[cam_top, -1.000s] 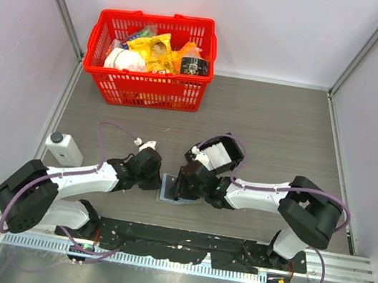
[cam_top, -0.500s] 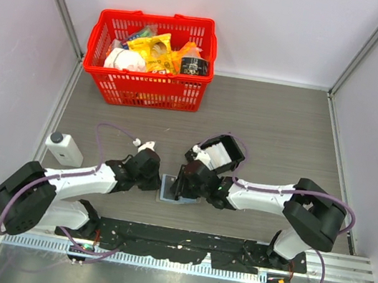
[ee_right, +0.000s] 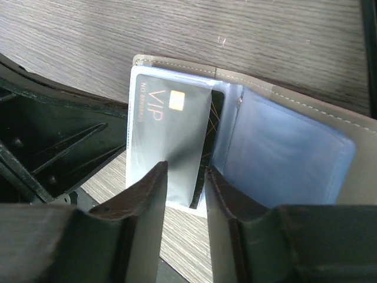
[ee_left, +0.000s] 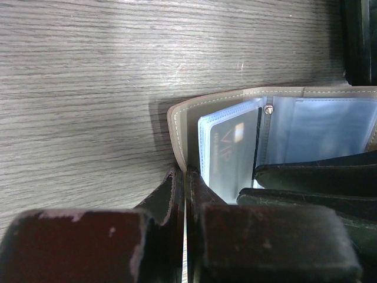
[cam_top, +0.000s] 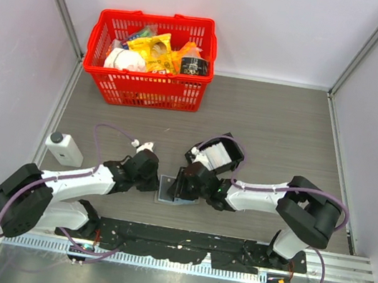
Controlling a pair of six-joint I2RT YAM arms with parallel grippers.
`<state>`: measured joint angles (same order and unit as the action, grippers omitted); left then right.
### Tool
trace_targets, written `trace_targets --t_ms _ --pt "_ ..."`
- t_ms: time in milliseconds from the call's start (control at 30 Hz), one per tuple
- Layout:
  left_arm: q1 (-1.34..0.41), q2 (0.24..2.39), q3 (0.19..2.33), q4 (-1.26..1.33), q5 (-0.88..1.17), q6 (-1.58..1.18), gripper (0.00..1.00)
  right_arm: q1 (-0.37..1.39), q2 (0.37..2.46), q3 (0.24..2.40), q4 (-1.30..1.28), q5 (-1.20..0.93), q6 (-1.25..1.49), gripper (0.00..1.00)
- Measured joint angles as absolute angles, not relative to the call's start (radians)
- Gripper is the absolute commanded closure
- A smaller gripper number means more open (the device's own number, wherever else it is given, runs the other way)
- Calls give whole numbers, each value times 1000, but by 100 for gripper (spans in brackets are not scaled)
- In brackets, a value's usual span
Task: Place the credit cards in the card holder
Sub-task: Insert the credit card into the card holder.
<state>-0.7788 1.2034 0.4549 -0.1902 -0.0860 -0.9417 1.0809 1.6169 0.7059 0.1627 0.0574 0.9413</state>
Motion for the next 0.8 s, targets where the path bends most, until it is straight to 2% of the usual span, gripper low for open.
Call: trace_targets --t_ms 100,267,433,567,600,700,800 --pt "-779 1201 455 -194 -86 -939 100 1080 1617 695 184 48 940 69" --pt "-779 1201 455 -195 -86 -939 100 1077 1614 657 246 40 944 69" --pt "-779 1201 457 -201 -87 -938 100 1076 1576 650 234 44 938 62" --pt "-779 1201 463 -213 -86 -927 100 1076 1435 651 154 82 892 59" --pt "-779 1201 464 -216 -85 -923 100 1076 1398 653 134 91 881 52" --pt "-779 1201 473 -235 -80 -898 100 1055 1279 694 34 127 820 45" --pt "-779 1205 486 -258 -71 -871 100 965 1192 765 -81 135 743 44"
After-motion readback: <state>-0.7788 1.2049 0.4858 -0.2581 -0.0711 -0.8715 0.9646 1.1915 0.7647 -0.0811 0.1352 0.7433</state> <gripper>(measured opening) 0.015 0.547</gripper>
